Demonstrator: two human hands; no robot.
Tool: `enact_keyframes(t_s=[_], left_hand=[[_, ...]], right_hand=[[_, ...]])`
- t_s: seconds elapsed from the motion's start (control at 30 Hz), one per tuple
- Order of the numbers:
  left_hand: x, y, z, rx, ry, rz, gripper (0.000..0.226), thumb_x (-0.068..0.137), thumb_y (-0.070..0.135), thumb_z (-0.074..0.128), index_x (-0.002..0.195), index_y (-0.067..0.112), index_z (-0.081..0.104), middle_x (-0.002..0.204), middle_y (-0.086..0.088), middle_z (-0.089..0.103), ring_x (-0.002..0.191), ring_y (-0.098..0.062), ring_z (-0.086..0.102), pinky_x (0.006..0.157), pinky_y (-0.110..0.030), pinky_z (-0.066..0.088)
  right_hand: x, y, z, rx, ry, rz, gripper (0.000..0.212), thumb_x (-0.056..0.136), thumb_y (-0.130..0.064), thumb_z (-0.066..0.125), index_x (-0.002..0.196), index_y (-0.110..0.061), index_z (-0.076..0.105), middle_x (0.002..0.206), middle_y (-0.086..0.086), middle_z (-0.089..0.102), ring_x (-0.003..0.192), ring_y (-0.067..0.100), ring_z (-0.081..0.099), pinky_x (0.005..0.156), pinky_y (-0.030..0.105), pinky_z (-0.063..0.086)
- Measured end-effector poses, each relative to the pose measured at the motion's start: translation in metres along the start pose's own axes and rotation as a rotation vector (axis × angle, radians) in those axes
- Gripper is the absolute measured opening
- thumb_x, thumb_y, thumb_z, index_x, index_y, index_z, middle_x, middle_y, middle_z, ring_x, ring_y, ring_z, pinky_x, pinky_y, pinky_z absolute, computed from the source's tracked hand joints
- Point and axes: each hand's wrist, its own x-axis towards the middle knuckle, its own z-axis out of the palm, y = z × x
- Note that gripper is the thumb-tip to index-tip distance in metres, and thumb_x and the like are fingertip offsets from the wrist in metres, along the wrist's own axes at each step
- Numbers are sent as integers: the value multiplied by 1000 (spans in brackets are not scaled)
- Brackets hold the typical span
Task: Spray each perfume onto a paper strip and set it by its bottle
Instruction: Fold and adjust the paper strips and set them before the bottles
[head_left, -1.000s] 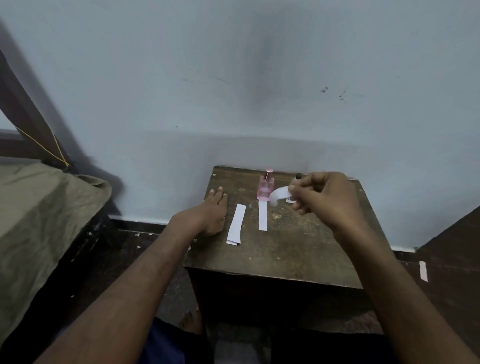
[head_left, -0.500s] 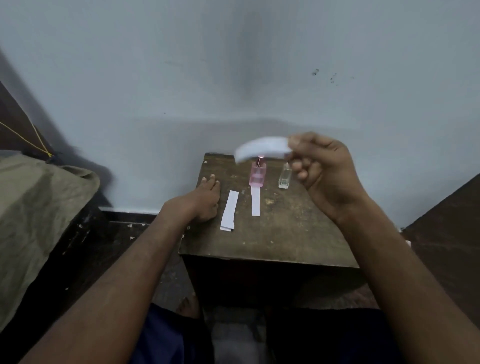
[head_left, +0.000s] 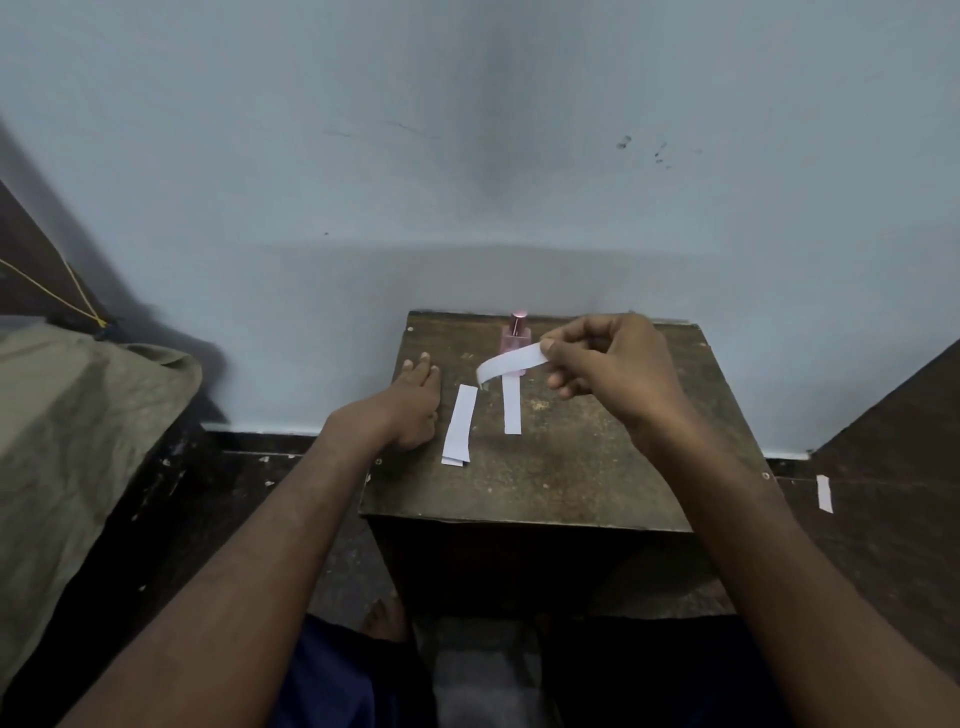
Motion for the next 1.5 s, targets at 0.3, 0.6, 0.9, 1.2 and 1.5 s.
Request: enact_keyframes(t_s=[0.3, 0.6, 0.9, 1.2, 1.5], left_hand=[[0, 0, 0, -6, -12, 2, 71, 112, 14, 35, 166, 3, -10, 173, -11, -24, 162, -31, -17, 132, -42, 1], [1, -2, 2, 3, 1, 14, 71, 112, 14, 35, 166, 2, -9, 173, -12, -23, 162, -31, -16, 132, -42, 1], [0, -2, 0, 11, -9, 14, 72, 112, 15, 36, 166, 4, -10, 173, -12, -24, 162, -31, -16, 132, -42, 1], [1, -3, 5, 15, 9, 2, 72, 111, 13, 37, 165, 1, -9, 173, -14, -23, 162, -34, -15, 132, -41, 0], [-2, 3, 1, 37, 9, -3, 72, 111, 13, 37, 165, 0, -8, 174, -15, -22, 162, -34, -14, 130, -40, 0]], right_hand=[[-1, -4, 5, -38, -13, -55, 2, 94, -6, 78, 94, -4, 79, 71, 10, 78, 59, 21, 75, 54, 27, 59], [-9, -20, 2, 263, -167, -120, 10, 93, -1, 75, 88, -9, 79, 66, 5, 73, 52, 13, 67, 50, 23, 56], [-2, -10, -11, 107, -16, -42, 2, 90, 0, 76, 92, -1, 76, 64, 4, 73, 51, 13, 65, 49, 20, 54], [-2, 2, -11, -249, -16, -18, 8, 93, -5, 77, 86, -10, 77, 64, 5, 76, 51, 14, 72, 52, 22, 56], [-2, -1, -12, 66, -23, 55, 3, 91, 0, 77, 89, -2, 77, 69, 12, 76, 56, 16, 69, 54, 22, 55]])
